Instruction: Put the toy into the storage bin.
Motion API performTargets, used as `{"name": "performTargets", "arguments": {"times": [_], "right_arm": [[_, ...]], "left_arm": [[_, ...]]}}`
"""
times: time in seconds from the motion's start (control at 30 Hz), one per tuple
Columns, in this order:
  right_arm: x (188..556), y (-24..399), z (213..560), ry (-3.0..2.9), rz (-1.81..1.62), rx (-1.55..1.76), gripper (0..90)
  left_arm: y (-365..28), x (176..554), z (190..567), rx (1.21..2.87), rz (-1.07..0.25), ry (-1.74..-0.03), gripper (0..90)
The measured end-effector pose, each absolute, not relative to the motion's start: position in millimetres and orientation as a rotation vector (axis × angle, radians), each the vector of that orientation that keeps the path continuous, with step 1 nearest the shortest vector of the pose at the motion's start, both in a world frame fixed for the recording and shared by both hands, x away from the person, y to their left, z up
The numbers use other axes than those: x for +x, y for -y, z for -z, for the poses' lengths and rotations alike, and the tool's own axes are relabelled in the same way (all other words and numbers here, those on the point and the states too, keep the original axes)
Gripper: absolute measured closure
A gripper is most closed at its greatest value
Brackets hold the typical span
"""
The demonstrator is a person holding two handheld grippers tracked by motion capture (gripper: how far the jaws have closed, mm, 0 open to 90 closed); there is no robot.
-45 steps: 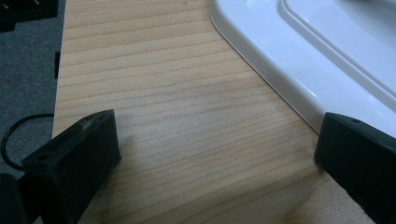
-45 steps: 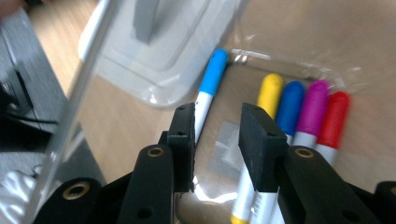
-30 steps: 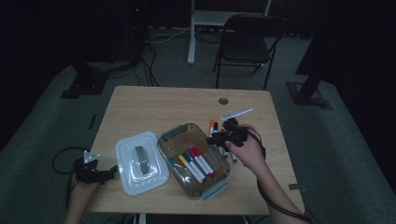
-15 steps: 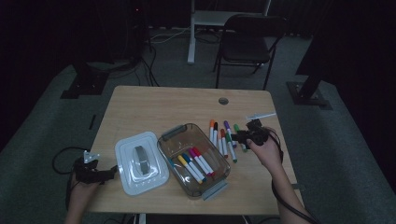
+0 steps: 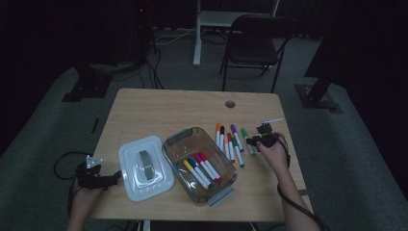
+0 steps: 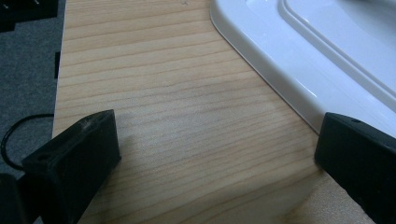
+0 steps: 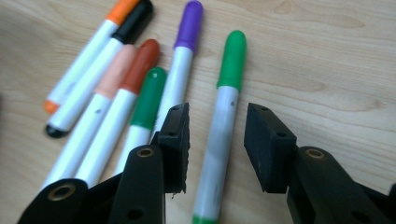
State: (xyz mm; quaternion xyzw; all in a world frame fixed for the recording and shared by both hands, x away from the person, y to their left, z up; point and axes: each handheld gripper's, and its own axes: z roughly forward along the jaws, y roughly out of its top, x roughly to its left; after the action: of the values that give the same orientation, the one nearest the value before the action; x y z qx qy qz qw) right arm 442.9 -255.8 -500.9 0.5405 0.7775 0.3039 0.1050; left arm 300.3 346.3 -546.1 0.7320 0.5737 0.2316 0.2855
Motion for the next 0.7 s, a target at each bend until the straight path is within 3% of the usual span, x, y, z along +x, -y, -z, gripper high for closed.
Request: {"name": "performTargets", "arguments": {"times": [0.3, 0.7], "right_arm": [[461.3, 245.0, 518.0, -2.298, -0.811, 1.618, 62.3], [463.8, 240.4, 522.4, -2.239, -0.765, 1.653, 75.6]], "left_arm": [[-346.3, 300.3, 546.1, 1.957, -0.619, -1.534, 0.5], [-346.3, 300.3, 546.1, 1.957, -0.619, -1.534, 0.5]]}}
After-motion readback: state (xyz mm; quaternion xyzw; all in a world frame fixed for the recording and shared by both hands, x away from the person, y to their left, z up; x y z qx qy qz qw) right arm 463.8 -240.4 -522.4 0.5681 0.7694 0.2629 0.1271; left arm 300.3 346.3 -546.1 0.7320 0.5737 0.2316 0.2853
